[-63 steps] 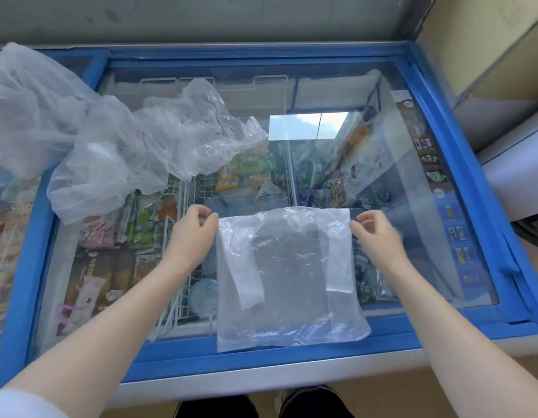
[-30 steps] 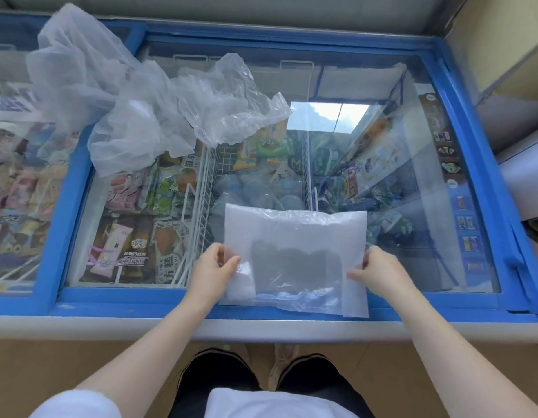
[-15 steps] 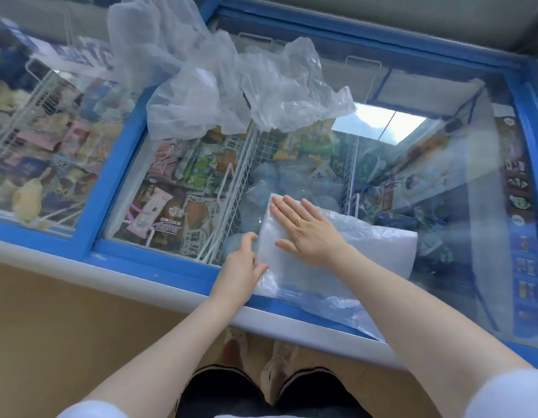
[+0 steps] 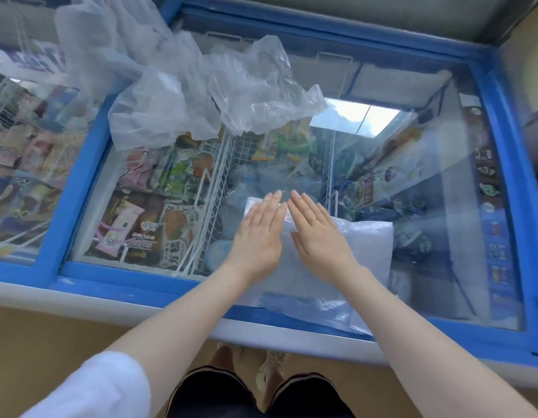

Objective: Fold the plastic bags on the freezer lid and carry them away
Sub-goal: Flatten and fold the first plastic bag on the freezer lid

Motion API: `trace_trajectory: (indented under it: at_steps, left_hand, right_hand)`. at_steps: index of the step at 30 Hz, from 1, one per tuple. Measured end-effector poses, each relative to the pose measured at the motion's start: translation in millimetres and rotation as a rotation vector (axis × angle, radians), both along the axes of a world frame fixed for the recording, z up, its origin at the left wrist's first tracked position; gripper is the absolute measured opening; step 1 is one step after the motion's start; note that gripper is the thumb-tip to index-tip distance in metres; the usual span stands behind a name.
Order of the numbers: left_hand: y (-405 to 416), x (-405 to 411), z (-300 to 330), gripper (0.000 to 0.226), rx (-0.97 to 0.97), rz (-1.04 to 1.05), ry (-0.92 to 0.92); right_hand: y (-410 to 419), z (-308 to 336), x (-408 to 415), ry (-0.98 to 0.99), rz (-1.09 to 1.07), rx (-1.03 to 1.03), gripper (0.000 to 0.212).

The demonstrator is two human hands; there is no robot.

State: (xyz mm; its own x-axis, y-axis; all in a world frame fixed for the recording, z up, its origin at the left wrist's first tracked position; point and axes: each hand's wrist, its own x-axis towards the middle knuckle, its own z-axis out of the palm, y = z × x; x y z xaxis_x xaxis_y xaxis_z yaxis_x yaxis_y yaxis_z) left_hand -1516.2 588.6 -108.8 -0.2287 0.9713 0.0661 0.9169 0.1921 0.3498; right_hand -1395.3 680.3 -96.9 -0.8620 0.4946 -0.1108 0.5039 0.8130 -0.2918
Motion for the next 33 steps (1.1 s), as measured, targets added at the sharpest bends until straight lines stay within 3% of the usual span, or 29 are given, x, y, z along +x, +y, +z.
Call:
trace_trajectory:
  at_steps: [4,9,12,18,21,23,25,27,29,31,33]
  left_hand:
    - [4,-11,-35,0.065,-0.173,-0.117,0.117]
    - [0,-19,-39,0.062,-0.15,-0.191,0.16]
    - [1,-20,-39,0.059,-0.128,-0.207,0.192]
    - [1,-19,-39,0.065,-0.139,-0.19,0.242]
    - [2,-17,-34,0.068,-0.149,-0.176,0.233]
    - [5,-10,-26,0.069,-0.129,-0.201,0.208]
    - [13,4,-18,0.068,-0.118,-0.28,0.181]
    - [24,17,-16,0.066,-0.158,-0.359,0.167]
    - [35,25,-19,0.071,-0.2,-0.418,0.165]
    - [43,28,-25,0.077,-0.221,-0.432,0.167]
    - [46,29,-29,0.076,-0.223,-0.397,0.179]
  right_hand:
    - [9,-1,12,-0.13,-0.144,-0.04,0.061]
    - [7,-29,38,-0.153,-0.236,0.001,0.07]
    - [8,-41,55,-0.155,-0.268,0.064,0.065]
    - [33,-42,63,-0.131,-0.535,0.047,0.07]
    - [43,-21,79,0.217,-0.734,-0.306,0.054]
    - [34,2,97,0.473,-0.765,-0.403,0.048]
    - [15,16,121,0.41,-0.714,-0.308,0.045]
    - [-8,15,140,0.156,-0.752,-0.236,0.035]
    - [-20,12,146,-0.091,-0.859,-0.331,0.027]
    - [-24,10,143,-0.117,-0.923,-0.467,0.026]
    - [-21,10,137,0.01,-0.968,-0.566,0.019]
